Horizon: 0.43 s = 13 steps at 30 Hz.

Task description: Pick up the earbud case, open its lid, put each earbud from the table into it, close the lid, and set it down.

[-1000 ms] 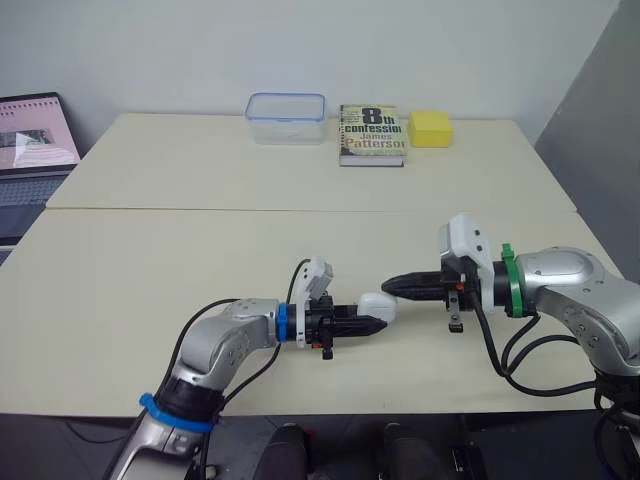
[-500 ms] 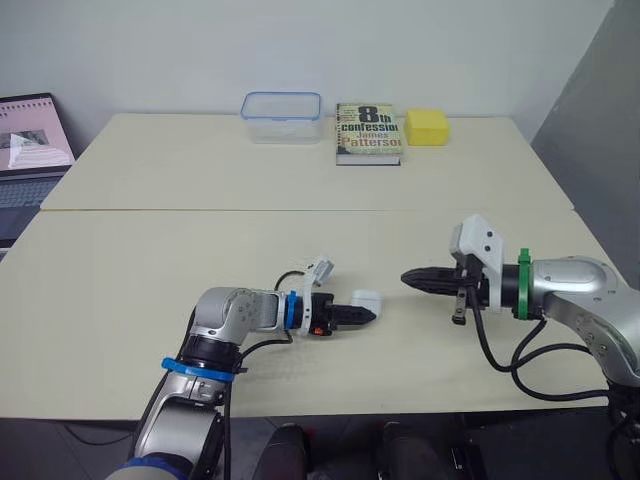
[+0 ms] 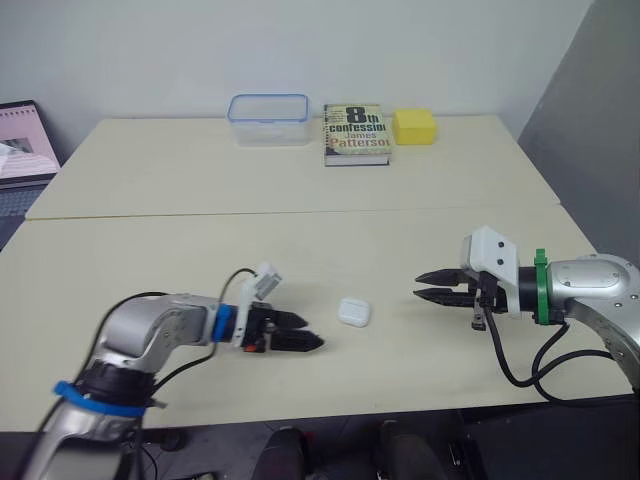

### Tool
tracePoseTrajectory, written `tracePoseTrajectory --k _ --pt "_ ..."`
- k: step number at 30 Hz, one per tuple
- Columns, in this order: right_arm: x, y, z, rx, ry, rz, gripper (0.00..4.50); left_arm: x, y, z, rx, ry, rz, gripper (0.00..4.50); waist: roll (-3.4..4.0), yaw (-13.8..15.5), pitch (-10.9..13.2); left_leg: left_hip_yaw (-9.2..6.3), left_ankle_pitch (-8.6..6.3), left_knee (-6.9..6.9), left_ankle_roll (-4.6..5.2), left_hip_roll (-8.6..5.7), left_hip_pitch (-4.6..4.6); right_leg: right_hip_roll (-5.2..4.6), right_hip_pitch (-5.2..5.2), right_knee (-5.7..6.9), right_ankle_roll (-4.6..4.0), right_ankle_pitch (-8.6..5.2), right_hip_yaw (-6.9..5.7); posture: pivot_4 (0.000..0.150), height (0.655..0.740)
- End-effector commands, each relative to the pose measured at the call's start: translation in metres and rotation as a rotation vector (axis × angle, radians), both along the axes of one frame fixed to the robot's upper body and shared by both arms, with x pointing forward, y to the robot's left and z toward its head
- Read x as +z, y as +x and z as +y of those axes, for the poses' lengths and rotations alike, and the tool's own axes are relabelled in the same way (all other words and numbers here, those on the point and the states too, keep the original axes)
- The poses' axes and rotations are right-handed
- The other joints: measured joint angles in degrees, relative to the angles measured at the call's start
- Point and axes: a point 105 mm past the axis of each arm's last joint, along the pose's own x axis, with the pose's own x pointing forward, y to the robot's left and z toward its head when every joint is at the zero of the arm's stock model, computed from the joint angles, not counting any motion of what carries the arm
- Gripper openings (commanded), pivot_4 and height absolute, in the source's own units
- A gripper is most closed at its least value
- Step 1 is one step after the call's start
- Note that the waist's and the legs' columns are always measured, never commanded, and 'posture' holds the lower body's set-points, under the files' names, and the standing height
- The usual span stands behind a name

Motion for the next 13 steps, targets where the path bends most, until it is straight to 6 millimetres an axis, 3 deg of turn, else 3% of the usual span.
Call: tracePoseTrajectory --k 1,4,6,10,13 --pt "0.013 -0.006 -0.012 0.055 -0.076 -0.068 2.23 0.031 0.008 0.016 -0.07 0.021 -0.272 4.5 0.03 0.3 0.0 0.0 0.0 0.0 0.0 -0.01 -0.04 -0.02 -0.03 0.0 -0.2 -0.11 -0.01 0.15 0.74" --pt "0.016 -0.008 -0.025 0.092 -0.16 -0.127 3.34 0.056 0.0 0.024 -0.124 0.005 -0.383 4.5 0.02 0.9 0.0 0.04 0.0 0.16 0.0 0.27 -0.55 -0.12 -0.44 -0.01 -0.21 -0.12 -0.01 0.15 0.74" --pt "0.02 -0.011 -0.03 0.134 -0.167 -0.154 4.06 0.06 -0.009 0.028 -0.177 0.046 -0.435 4.5 0.01 1.2 0.0 0.16 0.0 0.21 -0.01 0.29 -0.64 -0.12 -0.44 -0.19 0.2 0.12 0.03 0.15 0.74" --pt "0.024 -0.013 -0.041 0.162 -0.184 -0.132 4.06 0.063 -0.028 0.028 -0.247 0.109 -0.464 4.5 0.06 1.4 0.1 0.42 -0.02 0.19 -0.02 0.35 -0.61 -0.13 -0.44 -0.32 0.28 0.17 0.19 0.15 0.74" --pt "0.024 -0.009 -0.041 0.166 -0.183 -0.143 4.06 0.067 -0.03 0.025 -0.262 0.078 -0.468 4.5 0.05 1.5 0.1 0.39 -0.02 0.23 -0.02 0.46 -0.57 -0.03 -0.44 -0.26 0.21 0.2 0.11 0.15 0.74"
